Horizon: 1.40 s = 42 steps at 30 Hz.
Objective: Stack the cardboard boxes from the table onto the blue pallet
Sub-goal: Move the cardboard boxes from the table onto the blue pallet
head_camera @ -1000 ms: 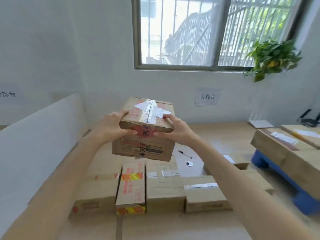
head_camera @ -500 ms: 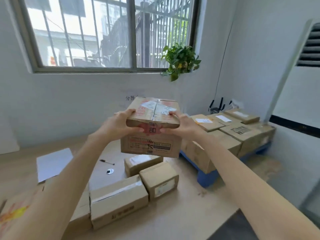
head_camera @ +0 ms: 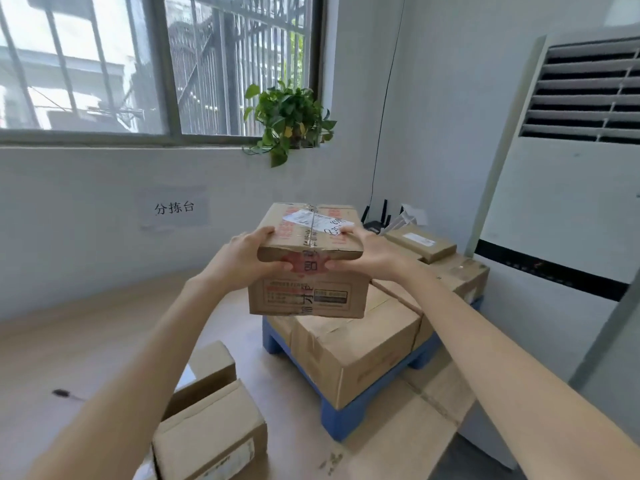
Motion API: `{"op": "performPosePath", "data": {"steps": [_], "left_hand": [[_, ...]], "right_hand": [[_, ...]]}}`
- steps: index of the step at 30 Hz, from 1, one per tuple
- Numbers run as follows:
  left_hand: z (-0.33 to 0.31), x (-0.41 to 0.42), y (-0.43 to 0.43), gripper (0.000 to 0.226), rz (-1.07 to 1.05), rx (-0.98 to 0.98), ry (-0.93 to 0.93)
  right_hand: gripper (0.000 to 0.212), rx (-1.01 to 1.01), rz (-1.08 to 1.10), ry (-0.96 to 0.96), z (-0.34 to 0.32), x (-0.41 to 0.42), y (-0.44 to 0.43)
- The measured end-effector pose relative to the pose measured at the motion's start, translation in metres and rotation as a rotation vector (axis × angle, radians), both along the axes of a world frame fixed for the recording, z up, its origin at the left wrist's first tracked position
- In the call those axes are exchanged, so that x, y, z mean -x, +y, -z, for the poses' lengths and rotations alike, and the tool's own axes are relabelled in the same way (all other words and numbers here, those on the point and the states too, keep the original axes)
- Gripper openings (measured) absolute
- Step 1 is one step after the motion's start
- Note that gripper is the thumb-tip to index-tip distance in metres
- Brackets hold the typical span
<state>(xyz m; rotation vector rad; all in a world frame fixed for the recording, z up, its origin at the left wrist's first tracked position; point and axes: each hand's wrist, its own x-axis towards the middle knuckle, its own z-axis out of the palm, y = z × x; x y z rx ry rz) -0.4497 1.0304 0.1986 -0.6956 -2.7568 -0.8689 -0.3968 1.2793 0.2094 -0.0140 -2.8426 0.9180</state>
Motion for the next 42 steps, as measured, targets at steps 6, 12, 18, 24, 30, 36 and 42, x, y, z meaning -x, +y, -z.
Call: {"op": "performPosePath", "data": {"steps": [6, 12, 18, 24, 30, 36, 42], "left_hand": [[0.022, 0.070, 0.053, 0.094, -0.125, -0.020, -0.051], [0.056, 0.105, 0.086, 0.094, -0.238, -0.024, -0.142], [0.089, 0.125, 0.112, 0.093, -0.406, -0.066, -0.199], [0.120, 0.130, 0.136, 0.091, -0.527, -0.118, -0.200], [0.136, 0.132, 0.149, 0.093, -0.597, -0.131, -0.194], [0.138, 0.136, 0.151, 0.091, -0.616, -0.110, -0.175], [0.137, 0.135, 0.147, 0.091, -0.620, -0.100, -0.176]], "right_hand": [[0.101, -0.031, -0.088, -0.018, 0.017, 0.095, 0.053], [0.097, -0.004, -0.225, -0.057, 0.048, 0.165, 0.085], [0.093, 0.008, -0.409, -0.114, 0.069, 0.227, 0.104], [0.093, 0.001, -0.550, -0.098, 0.090, 0.269, 0.119], [0.093, 0.029, -0.636, -0.065, 0.116, 0.289, 0.126], [0.093, 0.036, -0.656, 0.002, 0.129, 0.297, 0.130], [0.093, 0.054, -0.665, -0.008, 0.133, 0.300, 0.126]]}}
